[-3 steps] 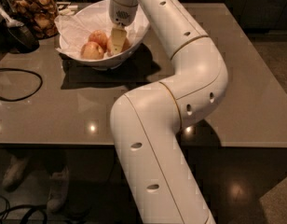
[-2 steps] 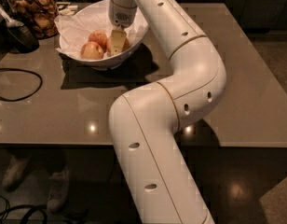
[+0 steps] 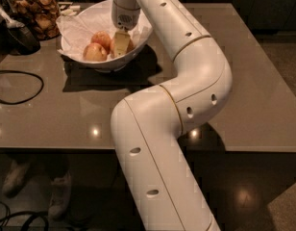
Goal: Pick apple from white bowl
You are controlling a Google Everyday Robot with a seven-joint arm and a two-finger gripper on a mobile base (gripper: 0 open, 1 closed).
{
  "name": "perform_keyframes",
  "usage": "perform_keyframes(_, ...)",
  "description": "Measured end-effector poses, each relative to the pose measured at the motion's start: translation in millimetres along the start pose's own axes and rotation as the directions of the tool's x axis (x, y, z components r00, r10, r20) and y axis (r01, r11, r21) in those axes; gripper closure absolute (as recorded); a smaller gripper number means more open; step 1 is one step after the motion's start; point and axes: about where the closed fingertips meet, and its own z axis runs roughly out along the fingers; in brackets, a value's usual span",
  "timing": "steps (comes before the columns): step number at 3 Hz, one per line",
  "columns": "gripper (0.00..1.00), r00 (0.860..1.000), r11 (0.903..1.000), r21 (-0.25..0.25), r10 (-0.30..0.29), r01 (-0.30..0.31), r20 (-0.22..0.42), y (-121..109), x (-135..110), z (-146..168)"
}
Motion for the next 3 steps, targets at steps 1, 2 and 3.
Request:
perform_keyframes(1,0.34,1.000,1.0000,-0.004,0.001,-0.001,-0.004,0.7,0.3,0.9)
perform_keyframes(2,0.34,1.000,1.0000,-0.006,0.001,-0.001,-0.007,1.3,0.8,1.3)
perform_keyframes(3,0.34,1.000,1.0000,-0.009,0.001,-0.001,-0.010,1.9,1.2,1.6)
